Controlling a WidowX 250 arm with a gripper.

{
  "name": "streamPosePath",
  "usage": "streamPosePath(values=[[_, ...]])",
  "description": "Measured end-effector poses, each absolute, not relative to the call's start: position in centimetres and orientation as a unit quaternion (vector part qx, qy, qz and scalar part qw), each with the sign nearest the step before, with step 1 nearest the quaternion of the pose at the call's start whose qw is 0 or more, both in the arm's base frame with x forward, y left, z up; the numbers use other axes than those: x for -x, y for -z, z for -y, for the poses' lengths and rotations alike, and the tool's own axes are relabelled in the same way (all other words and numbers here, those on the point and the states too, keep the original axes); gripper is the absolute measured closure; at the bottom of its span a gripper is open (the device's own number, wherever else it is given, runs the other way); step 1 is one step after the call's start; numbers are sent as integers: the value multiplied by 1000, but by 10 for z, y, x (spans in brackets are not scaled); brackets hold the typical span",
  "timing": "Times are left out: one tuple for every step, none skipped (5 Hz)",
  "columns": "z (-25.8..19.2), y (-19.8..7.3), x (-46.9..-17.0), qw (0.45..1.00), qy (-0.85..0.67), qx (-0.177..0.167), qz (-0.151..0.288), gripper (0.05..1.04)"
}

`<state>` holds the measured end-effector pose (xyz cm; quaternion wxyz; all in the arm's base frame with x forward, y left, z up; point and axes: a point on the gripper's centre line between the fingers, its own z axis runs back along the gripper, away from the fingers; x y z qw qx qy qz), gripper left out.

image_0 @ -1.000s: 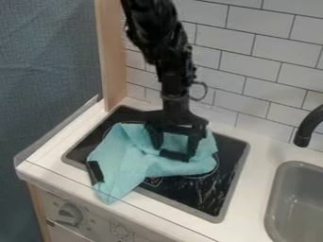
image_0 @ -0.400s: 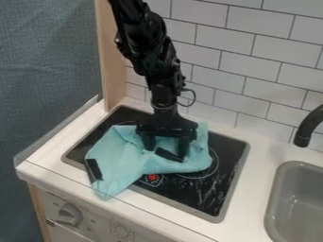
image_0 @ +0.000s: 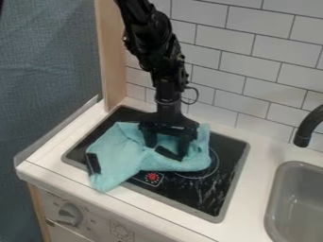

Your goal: Move the cloth left to right

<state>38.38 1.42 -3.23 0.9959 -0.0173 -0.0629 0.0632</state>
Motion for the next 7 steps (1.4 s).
streamPosePath(values=[[-14, 32, -395, 998, 21, 24, 59, 84], [-12, 32, -401, 994, 85, 29, 68, 84], [2, 32, -401, 980, 184, 47, 66, 84], [10, 32, -397, 958, 273, 63, 63, 84], [17, 33, -385, 930, 357, 71, 55, 84], [26, 34, -375, 909, 408, 74, 49, 84], [38, 34, -366, 900, 425, 82, 43, 84]])
